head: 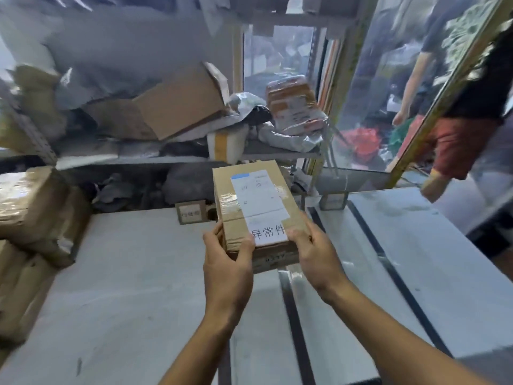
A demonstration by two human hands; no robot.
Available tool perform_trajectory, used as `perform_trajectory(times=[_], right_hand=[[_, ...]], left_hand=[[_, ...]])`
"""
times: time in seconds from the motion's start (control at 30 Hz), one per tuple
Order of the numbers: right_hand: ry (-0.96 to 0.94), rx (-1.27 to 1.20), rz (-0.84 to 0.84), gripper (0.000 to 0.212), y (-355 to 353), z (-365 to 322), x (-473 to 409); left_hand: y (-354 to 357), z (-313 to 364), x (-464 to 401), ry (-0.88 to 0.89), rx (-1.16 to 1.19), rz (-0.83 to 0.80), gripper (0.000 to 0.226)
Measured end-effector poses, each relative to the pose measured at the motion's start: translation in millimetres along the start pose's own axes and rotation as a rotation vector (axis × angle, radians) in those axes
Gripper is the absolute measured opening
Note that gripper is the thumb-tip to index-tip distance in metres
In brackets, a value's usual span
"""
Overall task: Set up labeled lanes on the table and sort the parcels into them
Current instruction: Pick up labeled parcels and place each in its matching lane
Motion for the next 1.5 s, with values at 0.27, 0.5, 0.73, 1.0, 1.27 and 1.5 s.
perform_trajectory(times=[0.27, 0.5, 0.73, 1.0, 1.27, 1.5], right_hand=[[-0.003, 0.035, 0.133, 0.041, -84.8, 3.1, 27.4], [0.008, 0.082, 0.221, 0.041, -186.3, 3.5, 27.6], [0.141, 0.110, 0.291, 0.037, -305.0, 47.1, -25.6], [0.363, 0.245, 0.271, 0.030, -371.5, 135.9, -76.4], [0.451, 0.270, 0.241, 0.022, -369.8, 196.7, -109.1], [0.492, 0.529, 0.217, 0.040, -364.0, 221.8, -137.7]], left_hand=[[81.0, 9.2, 20.5, 0.032, 0.062, -0.198, 0.044], [176.6, 23.5, 41.4, 0.041, 0.055, -0.279, 0.061], [301.3, 5.6, 37.1, -0.097, 0.043, -0.319, 0.046], [400.2, -49.9, 12.8, -0.323, -0.107, -0.336, 0.049], [428.2, -106.3, -12.5, -0.511, -0.229, -0.355, 0.060], [443.7, -133.3, -38.3, -0.537, -0.450, -0.297, 0.064]])
Point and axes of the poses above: each hand's wrist, its own x-axis away from the middle knuckle, its own y-axis out of the palm, z = x × y, the point moved 8 cm from there along -x, towards the middle knuckle
